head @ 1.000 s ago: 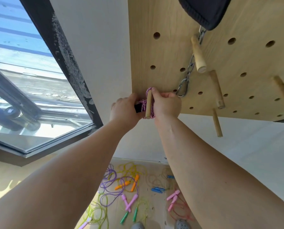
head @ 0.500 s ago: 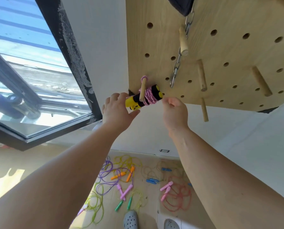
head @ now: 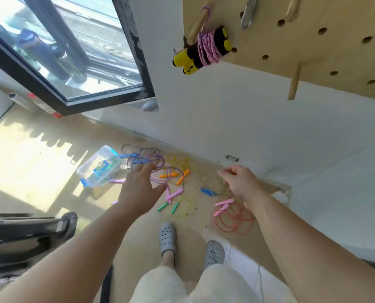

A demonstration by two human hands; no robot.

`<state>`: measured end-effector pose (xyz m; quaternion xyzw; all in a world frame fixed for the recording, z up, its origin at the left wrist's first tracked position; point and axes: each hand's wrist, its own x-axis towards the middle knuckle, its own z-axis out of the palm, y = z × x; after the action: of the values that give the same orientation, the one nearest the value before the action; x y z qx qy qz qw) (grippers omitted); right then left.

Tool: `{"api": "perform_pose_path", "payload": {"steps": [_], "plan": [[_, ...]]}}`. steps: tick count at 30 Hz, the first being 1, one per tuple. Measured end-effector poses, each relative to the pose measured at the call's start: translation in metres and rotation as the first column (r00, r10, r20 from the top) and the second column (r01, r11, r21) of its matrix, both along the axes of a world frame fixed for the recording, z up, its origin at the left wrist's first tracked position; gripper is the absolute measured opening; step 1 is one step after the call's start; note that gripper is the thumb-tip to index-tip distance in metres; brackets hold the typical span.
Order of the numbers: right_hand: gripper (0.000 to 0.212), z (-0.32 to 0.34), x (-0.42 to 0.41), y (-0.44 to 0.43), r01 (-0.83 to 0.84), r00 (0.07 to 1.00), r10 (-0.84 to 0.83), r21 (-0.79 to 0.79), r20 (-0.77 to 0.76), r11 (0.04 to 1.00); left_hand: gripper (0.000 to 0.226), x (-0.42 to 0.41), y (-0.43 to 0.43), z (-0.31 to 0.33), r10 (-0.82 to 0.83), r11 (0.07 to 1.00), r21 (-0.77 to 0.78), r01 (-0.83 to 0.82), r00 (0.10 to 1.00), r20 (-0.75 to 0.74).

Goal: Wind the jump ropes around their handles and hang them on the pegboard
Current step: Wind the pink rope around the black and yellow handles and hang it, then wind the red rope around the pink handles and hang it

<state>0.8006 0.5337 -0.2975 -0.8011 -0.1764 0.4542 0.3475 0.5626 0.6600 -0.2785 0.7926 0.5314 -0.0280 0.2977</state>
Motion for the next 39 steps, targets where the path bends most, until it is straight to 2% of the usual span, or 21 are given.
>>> {"api": "perform_pose_path", "payload": {"steps": [3, 7, 9, 11, 13, 17, 20, 24, 26, 28, 30, 32, 34, 36, 39], "plan": [[0.017, -0.031, -0.005, -0.036, -0.046, 0.996, 0.036, -0.126, -0.080, 0.991, 0.052, -0.001, -0.025, -0.031, -0.078, 0.991, -0.113, 0.071, 0.995, -0.059], [0.011, -0.078, -0.004, -0.071, -0.051, 0.998, 0.040, -0.229, -0.052, 0.972, 0.047, 0.010, -0.040, -0.086, -0.235, 0.931, -0.310, 0.194, 0.967, -0.099], [0.018, -0.107, -0.001, -0.085, -0.023, 0.999, 0.012, -0.281, -0.040, 0.959, 0.047, 0.017, -0.044, -0.120, -0.295, 0.889, -0.396, 0.230, 0.949, -0.111], [0.037, -0.145, 0.004, -0.102, -0.028, 0.999, 0.034, -0.357, 0.009, 0.934, 0.049, 0.024, -0.048, -0.156, -0.346, 0.850, -0.460, 0.256, 0.930, -0.122], [0.042, -0.197, 0.014, -0.121, -0.054, 0.996, 0.077, -0.430, 0.035, 0.901, 0.052, 0.032, -0.049, -0.193, -0.379, 0.830, -0.489, 0.268, 0.915, -0.142], [0.039, -0.278, 0.032, -0.134, -0.131, 0.980, 0.189, -0.514, 0.062, 0.848, 0.051, 0.062, -0.053, -0.267, -0.384, 0.823, -0.501, 0.268, 0.912, -0.144], [0.022, -0.320, 0.045, -0.118, -0.199, 0.967, 0.252, -0.517, 0.034, 0.833, 0.053, 0.093, -0.060, -0.338, -0.401, 0.831, -0.472, 0.294, 0.905, -0.142], [0.021, -0.431, 0.080, -0.120, -0.230, 0.958, 0.285, -0.510, 0.030, 0.829, 0.057, 0.145, -0.076, -0.448, -0.433, 0.829, -0.452, 0.329, 0.890, -0.147], [0.029, -0.493, 0.093, -0.125, -0.190, 0.964, 0.258, -0.500, 0.069, 0.845, 0.055, 0.168, -0.084, -0.499, -0.425, 0.841, -0.433, 0.323, 0.891, -0.161], [0.045, -0.550, 0.105, -0.128, -0.162, 0.967, 0.238, -0.500, 0.092, 0.851, 0.046, 0.189, -0.089, -0.546, -0.413, 0.878, -0.346, 0.330, 0.889, -0.200], [0.067, -0.602, 0.117, -0.128, -0.179, 0.949, 0.286, -0.515, 0.135, 0.838, 0.040, 0.208, -0.089, -0.588, -0.399, 0.909, -0.220, 0.353, 0.889, -0.225], [0.075, -0.639, 0.127, -0.121, -0.210, 0.911, 0.360, -0.522, 0.203, 0.827, 0.037, 0.226, -0.089, -0.627, -0.425, 0.903, -0.173, 0.393, 0.876, -0.227], [0.072, -0.678, 0.136, -0.112, -0.276, 0.855, 0.446, -0.495, 0.264, 0.824, 0.040, 0.241, -0.090, -0.662, -0.472, 0.879, -0.187, 0.439, 0.854, -0.219], [0.078, -0.715, 0.140, -0.107, -0.346, 0.800, 0.529, -0.502, 0.283, 0.793, 0.050, 0.252, -0.094, -0.694, -0.513, 0.853, -0.232, 0.468, 0.836, -0.198], [0.085, -0.751, 0.140, -0.113, -0.352, 0.777, 0.563, -0.546, 0.281, 0.760, 0.059, 0.262, -0.108, -0.732, -0.563, 0.810, -0.301, 0.502, 0.810, -0.164]]}}
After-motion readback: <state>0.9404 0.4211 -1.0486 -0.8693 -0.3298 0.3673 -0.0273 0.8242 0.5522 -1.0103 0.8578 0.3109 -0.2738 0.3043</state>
